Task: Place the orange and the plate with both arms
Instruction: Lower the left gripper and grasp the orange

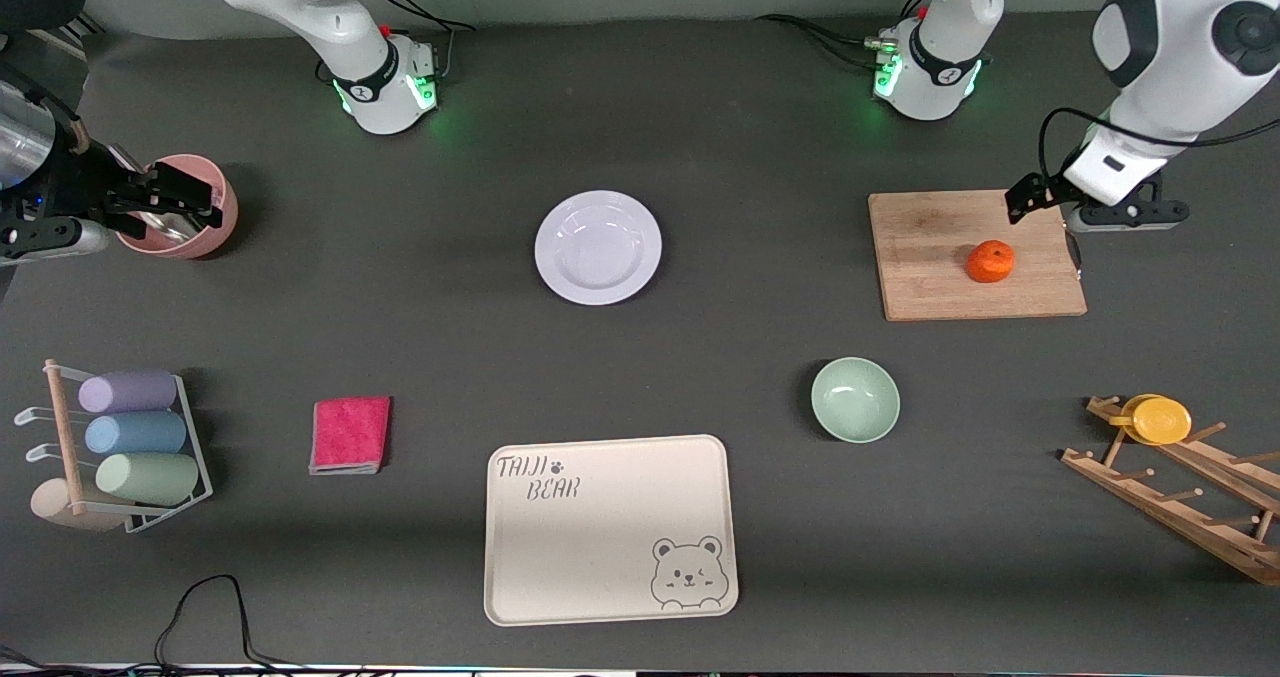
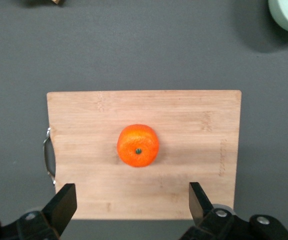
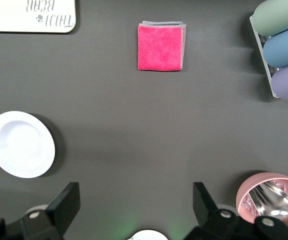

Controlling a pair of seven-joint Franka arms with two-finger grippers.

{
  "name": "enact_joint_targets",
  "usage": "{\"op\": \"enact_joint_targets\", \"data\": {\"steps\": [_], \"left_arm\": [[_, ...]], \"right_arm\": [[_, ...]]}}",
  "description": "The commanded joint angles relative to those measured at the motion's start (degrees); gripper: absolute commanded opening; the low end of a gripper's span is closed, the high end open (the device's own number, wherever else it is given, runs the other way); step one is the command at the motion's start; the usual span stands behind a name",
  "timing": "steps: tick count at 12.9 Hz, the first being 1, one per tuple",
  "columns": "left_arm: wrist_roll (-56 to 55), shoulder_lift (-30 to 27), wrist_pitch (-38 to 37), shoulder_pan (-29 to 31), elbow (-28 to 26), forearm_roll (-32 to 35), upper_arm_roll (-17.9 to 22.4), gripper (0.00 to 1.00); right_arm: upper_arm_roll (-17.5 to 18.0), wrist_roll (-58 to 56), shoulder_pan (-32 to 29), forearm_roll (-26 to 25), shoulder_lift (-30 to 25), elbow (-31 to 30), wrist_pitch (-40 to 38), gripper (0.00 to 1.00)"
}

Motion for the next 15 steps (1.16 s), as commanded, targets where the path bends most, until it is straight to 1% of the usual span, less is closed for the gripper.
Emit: {"op": "enact_joint_targets", "data": {"steps": [1,3,5,9,11,14,15], "left_arm": [[0.9,2.7,9.3,0.3,-5.4,0.4,-0.2,1.00],[0.9,7.3,17.7,0.2,-8.3,0.4,-0.2,1.00],[0.9,12.9,24.8,0.2,-9.5,0.4,-0.2,1.00],[1.2,21.2,33.7,0.3,-9.6,0.4,-0.2,1.00],[1.4,23.2,35.6,0.3,-9.5,0.4,-0.2,1.00],[2.4,23.2,35.2,0.3,-9.5,0.3,-0.1,1.00],[2.5,23.1,35.1,0.3,-9.5,0.4,0.0,0.93]], "right_arm": [[-0.3,-1.0,0.4,-0.3,-0.4,-0.5,0.8,1.00],[-0.3,-1.0,0.4,-0.3,-0.4,-1.0,0.9,1.00],[-0.3,-1.0,0.4,-0.3,-0.6,-1.0,0.9,1.00],[-0.4,-1.7,0.4,-0.3,-0.6,-1.0,0.9,1.00],[-0.4,-1.8,0.4,-0.3,-0.7,-1.0,0.9,1.00],[-0.6,-1.8,0.4,-0.3,-0.9,-1.0,0.7,1.00],[-0.6,-1.8,0.4,-0.3,-0.9,-1.0,0.7,1.00]]}}
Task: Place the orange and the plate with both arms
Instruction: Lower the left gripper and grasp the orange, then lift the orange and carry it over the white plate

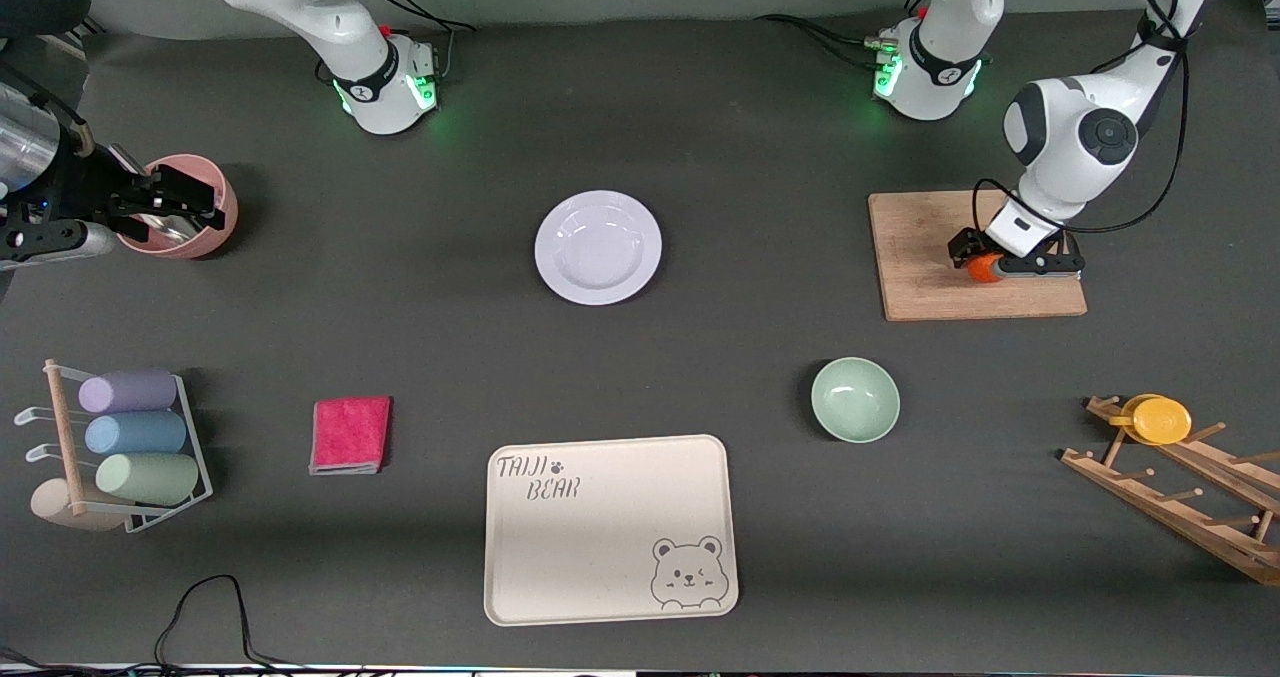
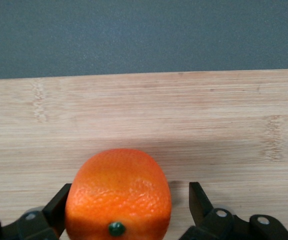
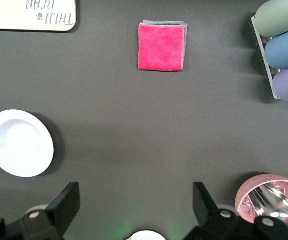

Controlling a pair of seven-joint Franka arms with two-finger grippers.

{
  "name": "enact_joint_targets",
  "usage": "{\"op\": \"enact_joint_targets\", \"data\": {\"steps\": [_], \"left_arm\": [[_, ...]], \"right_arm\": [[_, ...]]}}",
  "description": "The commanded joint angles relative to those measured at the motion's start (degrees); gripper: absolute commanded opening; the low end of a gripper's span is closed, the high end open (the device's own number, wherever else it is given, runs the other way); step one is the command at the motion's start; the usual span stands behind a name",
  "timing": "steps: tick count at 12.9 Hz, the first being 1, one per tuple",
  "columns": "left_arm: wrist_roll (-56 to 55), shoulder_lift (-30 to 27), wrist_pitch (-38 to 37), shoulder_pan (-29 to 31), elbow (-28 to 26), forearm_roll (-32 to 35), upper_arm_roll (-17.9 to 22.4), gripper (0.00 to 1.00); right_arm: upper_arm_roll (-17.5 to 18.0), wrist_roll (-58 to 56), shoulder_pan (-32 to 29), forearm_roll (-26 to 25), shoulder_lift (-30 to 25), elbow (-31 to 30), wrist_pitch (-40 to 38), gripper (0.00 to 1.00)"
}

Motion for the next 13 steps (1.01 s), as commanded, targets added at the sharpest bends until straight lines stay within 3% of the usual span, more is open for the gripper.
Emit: {"op": "enact_joint_targets", "data": {"steps": [1,4,7,8,13], "left_arm": [[1.9,-1.5,0.7,0.3,-1.5,0.2,0.0,0.80],[2.2,-1.5,0.6,1.8,-1.5,0.3,0.0,0.59],[2.1,-2.3,0.1,2.0,-0.6,0.2,0.0,0.54],[2.1,-3.9,-3.9,2.0,1.1,0.2,0.0,0.54],[2.2,-14.1,-41.9,2.0,20.1,0.3,0.0,0.54]], "right_arm": [[-0.5,-1.1,0.4,-0.3,-0.9,-0.5,0.3,1.00],[-0.5,-1.1,0.4,-0.3,-0.9,-0.5,0.3,1.00],[-0.5,-1.1,0.4,-0.3,-0.9,-0.5,0.3,1.00],[-0.5,-1.1,0.4,-0.3,-0.9,-0.5,0.3,1.00],[-0.5,-1.1,0.4,0.3,-0.7,-0.5,0.4,1.00]]}}
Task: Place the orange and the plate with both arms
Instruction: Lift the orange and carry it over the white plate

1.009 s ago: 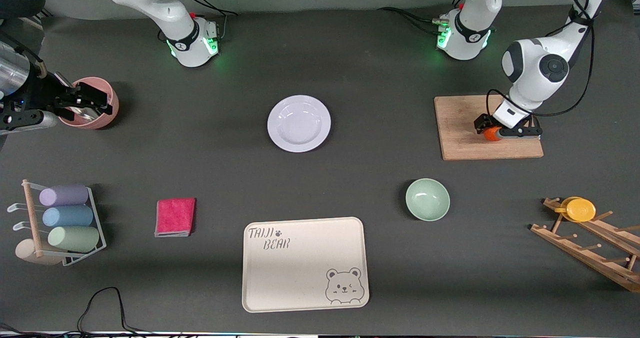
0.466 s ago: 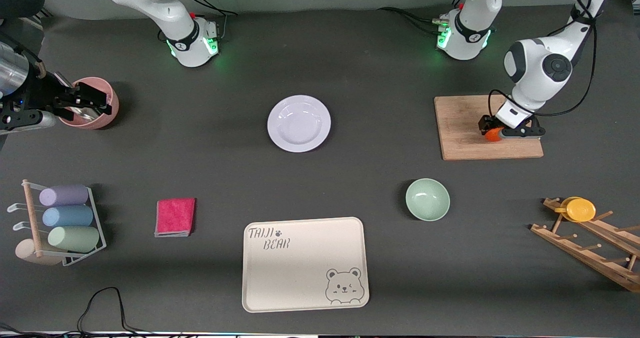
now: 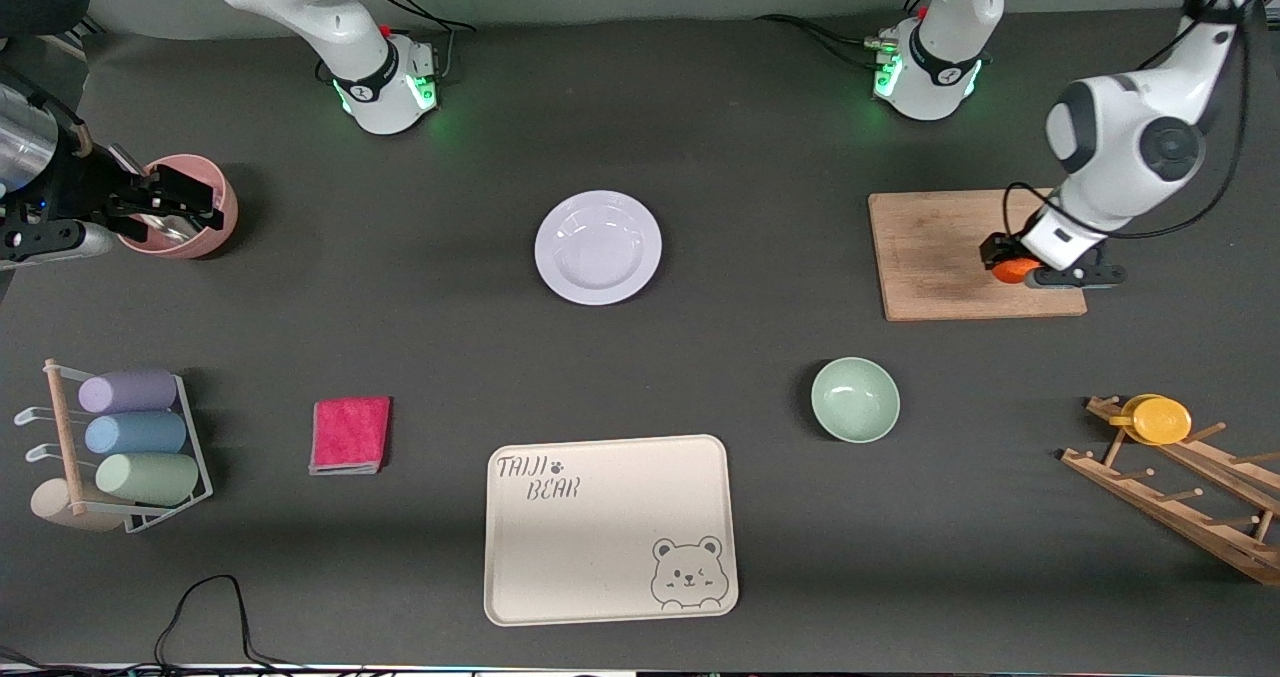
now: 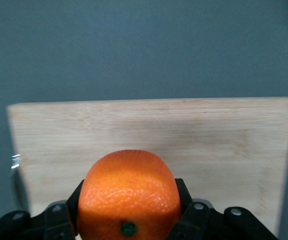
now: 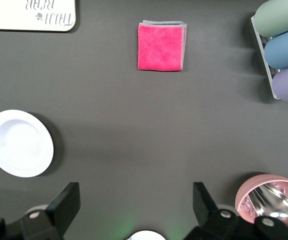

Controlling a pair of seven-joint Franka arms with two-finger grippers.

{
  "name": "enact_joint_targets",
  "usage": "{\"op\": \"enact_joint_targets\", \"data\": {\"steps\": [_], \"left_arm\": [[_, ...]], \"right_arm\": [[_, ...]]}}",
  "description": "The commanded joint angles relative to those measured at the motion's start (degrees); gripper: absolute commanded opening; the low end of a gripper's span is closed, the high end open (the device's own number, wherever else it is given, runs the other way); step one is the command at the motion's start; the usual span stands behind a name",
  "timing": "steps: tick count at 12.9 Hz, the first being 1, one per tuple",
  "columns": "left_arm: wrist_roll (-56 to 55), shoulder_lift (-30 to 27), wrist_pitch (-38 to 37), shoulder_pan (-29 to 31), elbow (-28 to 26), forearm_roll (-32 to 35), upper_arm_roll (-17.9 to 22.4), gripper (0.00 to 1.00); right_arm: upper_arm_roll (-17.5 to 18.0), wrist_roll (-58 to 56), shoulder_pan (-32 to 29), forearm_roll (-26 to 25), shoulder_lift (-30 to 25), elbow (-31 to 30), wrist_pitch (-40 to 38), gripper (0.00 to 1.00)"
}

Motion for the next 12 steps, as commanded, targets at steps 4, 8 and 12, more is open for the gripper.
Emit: {"op": "enact_joint_targets", "data": {"steps": [4,8,12], "left_arm": [[-0.4,-7.6,-28.8,0.2,19.6,0.2,-0.6,0.54],[-15.7,-10.2,-29.5,-3.4,20.1,-1.1,-7.8,0.54],[-42.6,-6.2,-28.9,-8.4,26.8,-4.4,-24.3,0.54]], "right_arm": [[-0.7,-1.0,0.2,0.5,-0.5,-0.4,0.4,1.00],[-1.2,-1.8,0.2,1.6,-0.5,-0.4,0.4,1.00],[-1.7,-1.9,0.3,2.1,-0.4,-0.8,0.5,1.00]]}}
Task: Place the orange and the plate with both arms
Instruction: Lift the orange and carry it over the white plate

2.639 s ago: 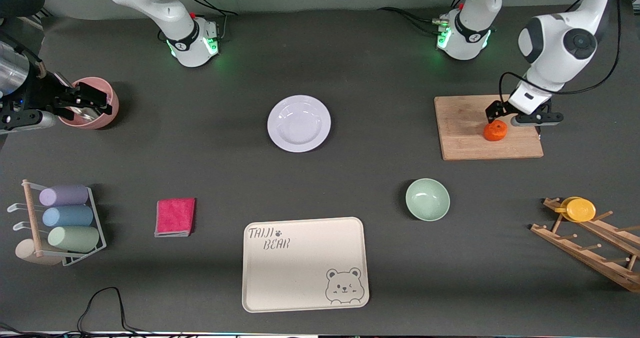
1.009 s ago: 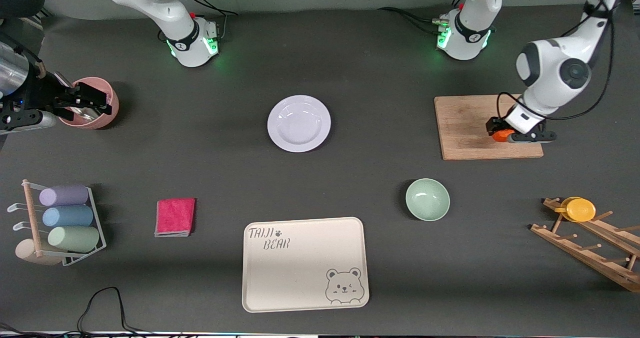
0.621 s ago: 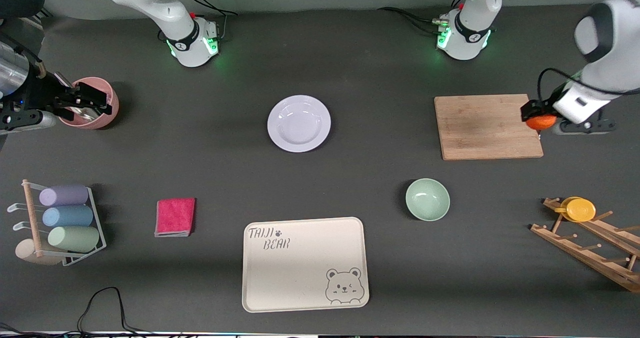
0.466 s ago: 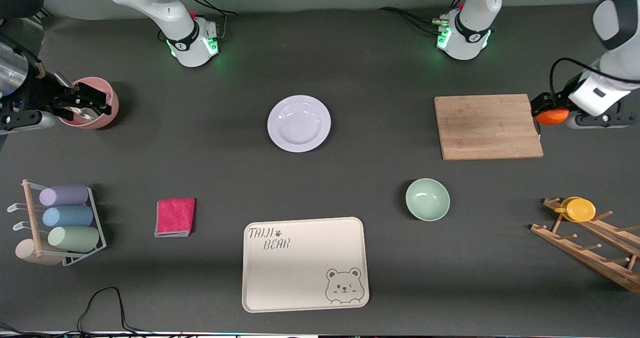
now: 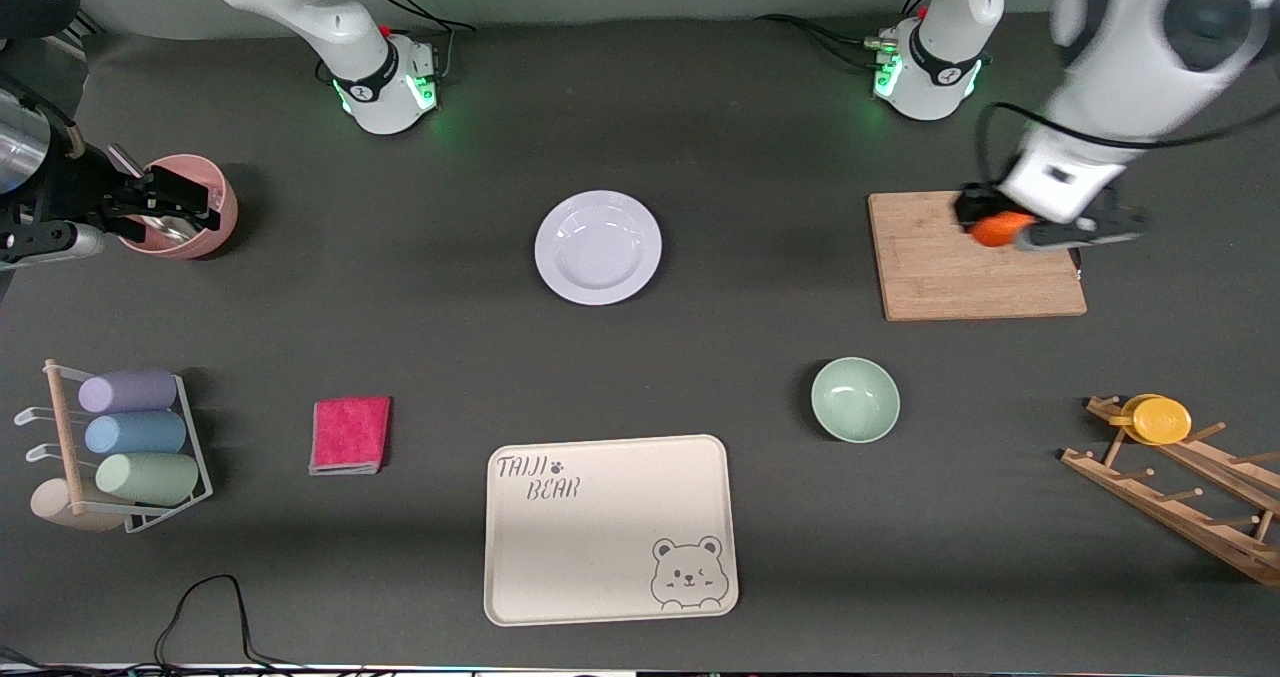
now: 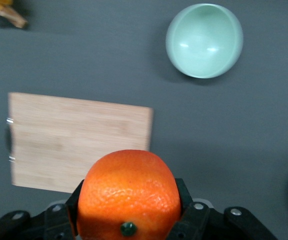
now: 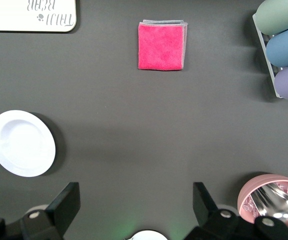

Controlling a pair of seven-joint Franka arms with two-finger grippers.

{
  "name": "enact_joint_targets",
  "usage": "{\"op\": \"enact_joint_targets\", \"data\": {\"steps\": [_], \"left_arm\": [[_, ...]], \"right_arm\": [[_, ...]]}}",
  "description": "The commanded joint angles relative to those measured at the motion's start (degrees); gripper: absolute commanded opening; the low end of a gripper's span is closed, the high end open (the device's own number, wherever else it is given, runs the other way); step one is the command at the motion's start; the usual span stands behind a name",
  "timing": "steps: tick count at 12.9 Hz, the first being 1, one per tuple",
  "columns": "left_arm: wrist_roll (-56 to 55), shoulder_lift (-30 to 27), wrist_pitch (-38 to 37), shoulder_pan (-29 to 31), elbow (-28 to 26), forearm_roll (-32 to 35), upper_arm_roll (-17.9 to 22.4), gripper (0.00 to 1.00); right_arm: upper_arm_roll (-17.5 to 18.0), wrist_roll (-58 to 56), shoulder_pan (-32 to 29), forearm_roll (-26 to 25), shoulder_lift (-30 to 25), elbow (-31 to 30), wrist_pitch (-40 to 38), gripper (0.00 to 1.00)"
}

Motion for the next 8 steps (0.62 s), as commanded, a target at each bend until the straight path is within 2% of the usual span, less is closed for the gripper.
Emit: {"op": "enact_joint_targets", "data": {"steps": [1,3,4,5,8], "left_arm": [[-17.7,6.2,-0.7,-1.8,8.7,-0.4,-10.4,0.53],[-30.2,14.6,-0.4,-1.9,17.4,2.3,-19.3,0.53],[-35.7,19.2,-0.4,-2.9,21.6,5.8,-22.5,0.53],[-41.9,23.6,-0.3,-6.6,25.5,9.4,-23.5,0.53],[-55.8,36.3,-1.1,-19.5,35.7,20.0,-23.1,0.52]], "right_arm": [[-0.6,-1.2,0.3,1.2,-0.3,-0.7,0.5,1.00],[-0.6,-1.2,0.3,1.2,-0.2,-0.7,0.7,1.00],[-0.6,-1.2,0.3,1.2,-0.2,-0.8,0.8,1.00],[-0.6,-1.2,0.3,1.2,-0.2,-1.0,1.0,1.00],[-0.7,-1.2,0.3,1.2,0.0,-1.3,1.7,1.00]]}}
